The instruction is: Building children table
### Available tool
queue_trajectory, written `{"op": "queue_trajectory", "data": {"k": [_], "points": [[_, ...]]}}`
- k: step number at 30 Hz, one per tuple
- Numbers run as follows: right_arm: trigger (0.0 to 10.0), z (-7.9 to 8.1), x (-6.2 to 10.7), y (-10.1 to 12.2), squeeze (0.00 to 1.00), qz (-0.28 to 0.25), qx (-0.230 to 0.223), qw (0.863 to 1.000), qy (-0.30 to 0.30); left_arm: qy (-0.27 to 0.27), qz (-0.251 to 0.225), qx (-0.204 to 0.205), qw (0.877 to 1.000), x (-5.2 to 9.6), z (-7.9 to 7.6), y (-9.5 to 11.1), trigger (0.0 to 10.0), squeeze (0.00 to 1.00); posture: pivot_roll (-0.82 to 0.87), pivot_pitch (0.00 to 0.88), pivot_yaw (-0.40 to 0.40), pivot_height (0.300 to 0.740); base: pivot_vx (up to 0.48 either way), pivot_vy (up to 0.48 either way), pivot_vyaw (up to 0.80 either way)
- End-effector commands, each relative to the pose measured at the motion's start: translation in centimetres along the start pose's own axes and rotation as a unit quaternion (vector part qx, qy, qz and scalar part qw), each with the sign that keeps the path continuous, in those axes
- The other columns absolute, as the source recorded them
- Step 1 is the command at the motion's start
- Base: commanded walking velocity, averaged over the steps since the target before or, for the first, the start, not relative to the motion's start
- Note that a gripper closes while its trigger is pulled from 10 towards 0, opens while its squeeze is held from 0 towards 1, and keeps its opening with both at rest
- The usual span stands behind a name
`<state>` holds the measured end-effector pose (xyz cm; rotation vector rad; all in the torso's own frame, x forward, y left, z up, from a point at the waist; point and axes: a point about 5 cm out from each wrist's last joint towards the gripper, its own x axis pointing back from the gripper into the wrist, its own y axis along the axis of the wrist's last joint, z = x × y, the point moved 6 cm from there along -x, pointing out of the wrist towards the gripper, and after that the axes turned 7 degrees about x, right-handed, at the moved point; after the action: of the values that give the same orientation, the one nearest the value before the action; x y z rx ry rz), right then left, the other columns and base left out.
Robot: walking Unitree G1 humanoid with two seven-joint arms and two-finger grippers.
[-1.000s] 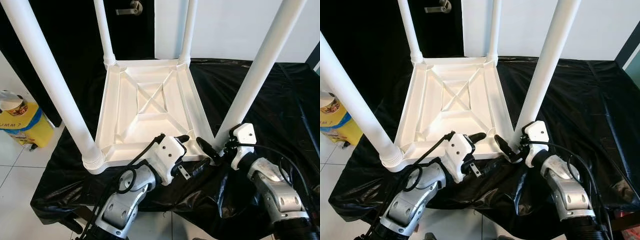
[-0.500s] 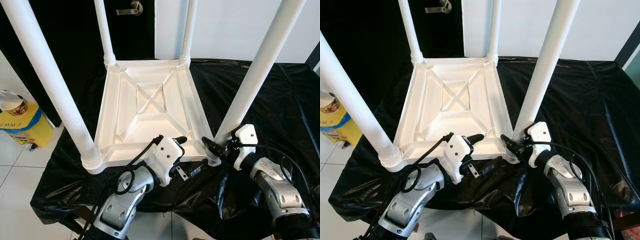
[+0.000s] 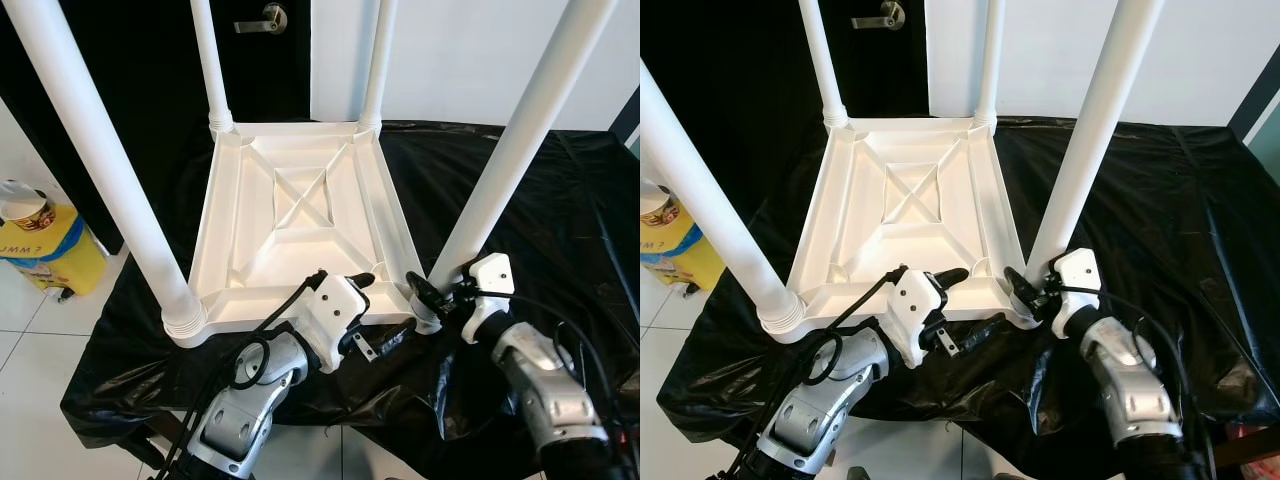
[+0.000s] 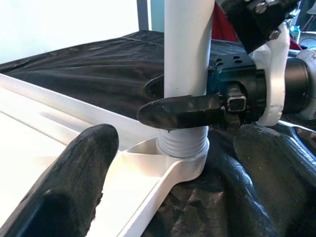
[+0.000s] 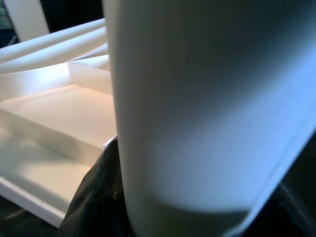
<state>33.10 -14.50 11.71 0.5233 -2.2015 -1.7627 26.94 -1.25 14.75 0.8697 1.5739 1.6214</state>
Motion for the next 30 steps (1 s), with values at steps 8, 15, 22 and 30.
{"op": "queue_trajectory", "data": {"k": [8, 15, 22, 30], "points": [[10.0, -0.36, 0.57, -2.4, 0.0, 0.066, -0.027, 0.989, -0.133, 0.012, 0.006, 0.0, 1.0, 0.01, -0.08, -0.31, 10.0, 0.0, 0.01, 0.018, -0.058, 0.74, 0.0, 0.0, 0.0], [10.0, 0.0, 0.77, -2.31, 0.0, 0.078, -0.047, 0.973, -0.213, 0.013, 0.005, 0.001, 1.0, -0.02, -0.14, -0.3, 10.0, 0.0, 0.01, 0.021, -0.063, 0.74, 0.0, 0.0, 0.0], [10.0, 0.39, 0.73, -1.9, 0.0, 0.079, -0.054, 0.968, -0.23, 0.013, 0.005, 0.002, 1.0, -0.05, -0.14, -0.34, 10.0, 0.0, 0.0, 0.027, -0.063, 0.74, 0.0, 0.0, 0.0], [10.0, 0.53, 0.71, -1.43, 0.0, 0.076, -0.049, 0.968, -0.234, 0.013, 0.005, 0.004, 1.0, -0.1, -0.12, -0.35, 10.0, 0.0, 0.0, 0.035, -0.061, 0.74, 0.0, 0.0, 0.0]]}}
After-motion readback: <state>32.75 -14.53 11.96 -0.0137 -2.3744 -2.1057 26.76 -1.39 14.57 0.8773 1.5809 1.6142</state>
